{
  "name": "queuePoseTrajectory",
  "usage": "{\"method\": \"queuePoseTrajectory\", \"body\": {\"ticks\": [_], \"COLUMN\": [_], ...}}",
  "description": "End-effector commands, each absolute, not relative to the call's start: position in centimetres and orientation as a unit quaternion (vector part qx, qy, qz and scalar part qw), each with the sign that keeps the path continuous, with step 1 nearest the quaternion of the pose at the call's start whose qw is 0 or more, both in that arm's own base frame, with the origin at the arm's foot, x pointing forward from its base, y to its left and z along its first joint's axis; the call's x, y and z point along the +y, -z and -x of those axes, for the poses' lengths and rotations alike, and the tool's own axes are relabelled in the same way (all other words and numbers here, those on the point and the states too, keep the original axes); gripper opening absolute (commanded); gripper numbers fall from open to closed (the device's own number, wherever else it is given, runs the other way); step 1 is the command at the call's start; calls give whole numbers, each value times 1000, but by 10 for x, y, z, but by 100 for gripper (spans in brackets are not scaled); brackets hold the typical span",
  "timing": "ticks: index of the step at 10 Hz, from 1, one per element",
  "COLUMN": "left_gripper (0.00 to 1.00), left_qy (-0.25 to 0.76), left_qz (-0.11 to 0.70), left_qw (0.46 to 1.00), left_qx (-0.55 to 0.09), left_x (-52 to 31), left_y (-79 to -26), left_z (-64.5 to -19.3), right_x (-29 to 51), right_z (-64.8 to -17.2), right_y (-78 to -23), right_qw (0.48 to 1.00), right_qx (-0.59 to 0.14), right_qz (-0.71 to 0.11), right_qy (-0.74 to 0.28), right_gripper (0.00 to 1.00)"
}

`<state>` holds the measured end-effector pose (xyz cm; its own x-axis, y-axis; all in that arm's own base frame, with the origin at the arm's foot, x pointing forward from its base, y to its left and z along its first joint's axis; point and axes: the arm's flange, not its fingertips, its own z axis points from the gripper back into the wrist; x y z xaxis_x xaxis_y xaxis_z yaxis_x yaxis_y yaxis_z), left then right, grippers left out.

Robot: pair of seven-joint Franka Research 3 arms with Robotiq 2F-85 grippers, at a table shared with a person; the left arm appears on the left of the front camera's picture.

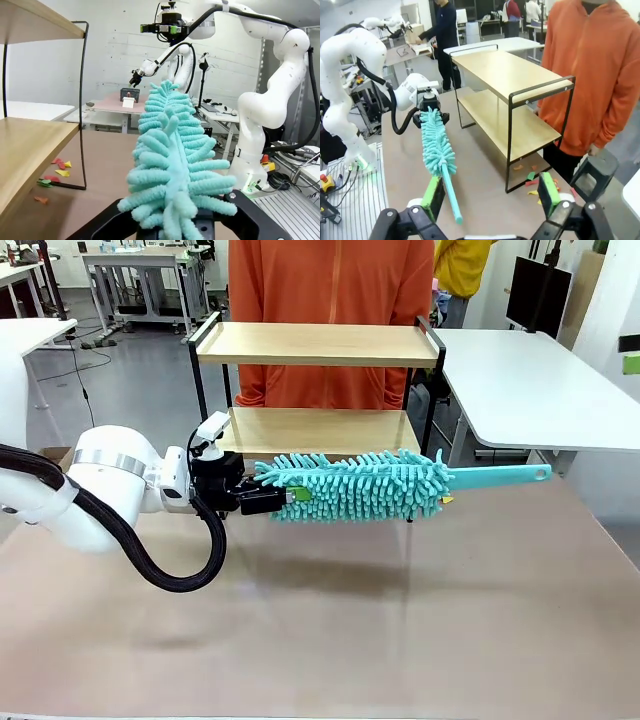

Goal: Clean the shelf.
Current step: Hand the Duster back to the human.

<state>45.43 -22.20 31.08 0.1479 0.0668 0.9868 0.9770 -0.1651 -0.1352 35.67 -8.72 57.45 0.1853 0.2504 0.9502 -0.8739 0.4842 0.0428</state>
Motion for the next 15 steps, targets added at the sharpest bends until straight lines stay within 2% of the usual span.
{"method": "queuePoseTrajectory", "body": {"ticks": [1, 3, 5, 7, 10, 13, 15], "left_gripper": [18, 18, 18, 18, 18, 18, 18], "left_qy": [481, 475, 451, 397, 301, 199, 146], "left_qz": [578, 551, 495, 428, 323, 198, 111], "left_qw": [474, 470, 500, 527, 570, 588, 607], "left_qx": [-458, -500, -550, -618, -693, -759, -773], "left_x": [-215, -207, -196, -157, -94, -25, 2], "left_y": [-352, -407, -457, -514, -554, -580, -583], "left_z": [-445, -435, -432, -410, -390, -375, -362], "right_x": [-85, -85, -85, -85, -85, -85, -85], "right_z": [-361, -361, -361, -361, -361, -361, -361], "right_y": [-579, -579, -579, -579, -579, -579, -579], "right_qw": [697, 697, 697, 697, 697, 697, 697], "right_qx": [-508, -508, -508, -508, -508, -508, -508], "right_qz": [-309, -309, -309, -309, -309, -309, -309], "right_qy": [-400, -400, -400, -400, -400, -400, -400], "right_gripper": [100, 100, 100, 100, 100, 100, 100]}}
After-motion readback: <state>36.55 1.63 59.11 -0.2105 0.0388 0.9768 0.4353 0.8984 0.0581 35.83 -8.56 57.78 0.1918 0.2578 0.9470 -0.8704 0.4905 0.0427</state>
